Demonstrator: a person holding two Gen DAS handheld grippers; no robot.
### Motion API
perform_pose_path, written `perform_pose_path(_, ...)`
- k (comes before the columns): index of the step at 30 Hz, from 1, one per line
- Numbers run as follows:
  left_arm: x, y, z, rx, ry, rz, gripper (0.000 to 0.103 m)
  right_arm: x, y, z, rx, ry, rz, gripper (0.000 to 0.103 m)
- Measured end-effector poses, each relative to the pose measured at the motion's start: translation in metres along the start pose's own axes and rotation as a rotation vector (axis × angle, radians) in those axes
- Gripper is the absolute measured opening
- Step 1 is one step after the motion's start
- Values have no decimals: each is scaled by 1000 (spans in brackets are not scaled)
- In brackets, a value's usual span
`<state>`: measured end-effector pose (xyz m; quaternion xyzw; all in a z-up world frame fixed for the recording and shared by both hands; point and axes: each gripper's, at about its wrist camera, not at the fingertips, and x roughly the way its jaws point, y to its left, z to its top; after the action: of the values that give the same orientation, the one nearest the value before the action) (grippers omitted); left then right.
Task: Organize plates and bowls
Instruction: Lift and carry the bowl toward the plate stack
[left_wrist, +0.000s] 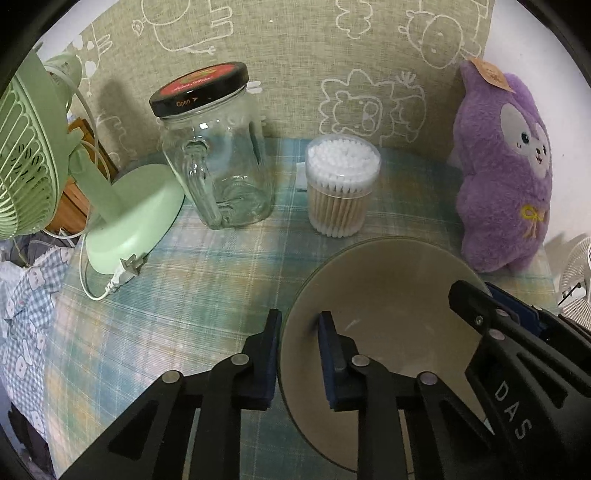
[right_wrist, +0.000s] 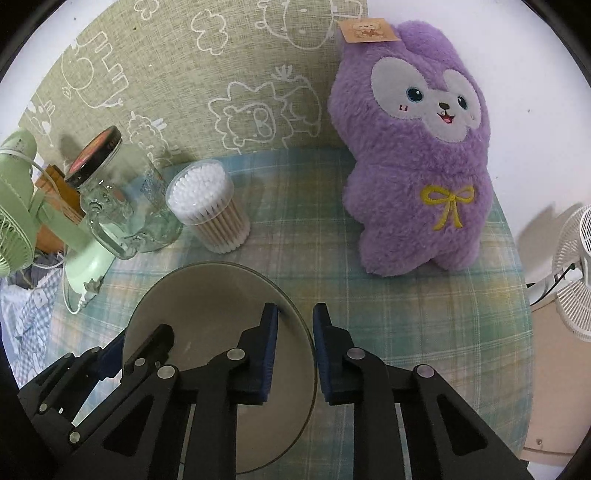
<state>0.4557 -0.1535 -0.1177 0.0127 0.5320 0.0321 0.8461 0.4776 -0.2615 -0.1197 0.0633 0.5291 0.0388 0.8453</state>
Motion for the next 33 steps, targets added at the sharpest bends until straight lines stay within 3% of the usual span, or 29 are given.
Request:
perform_pose_path(19, -19, 0, -12, 17, 22, 19, 18, -15, 3, -14, -20, 11, -37, 23)
perform_pose_path(33, -96, 13, -30, 0, -56, 24, 18, -91, 19, -34, -30, -53, -25, 23)
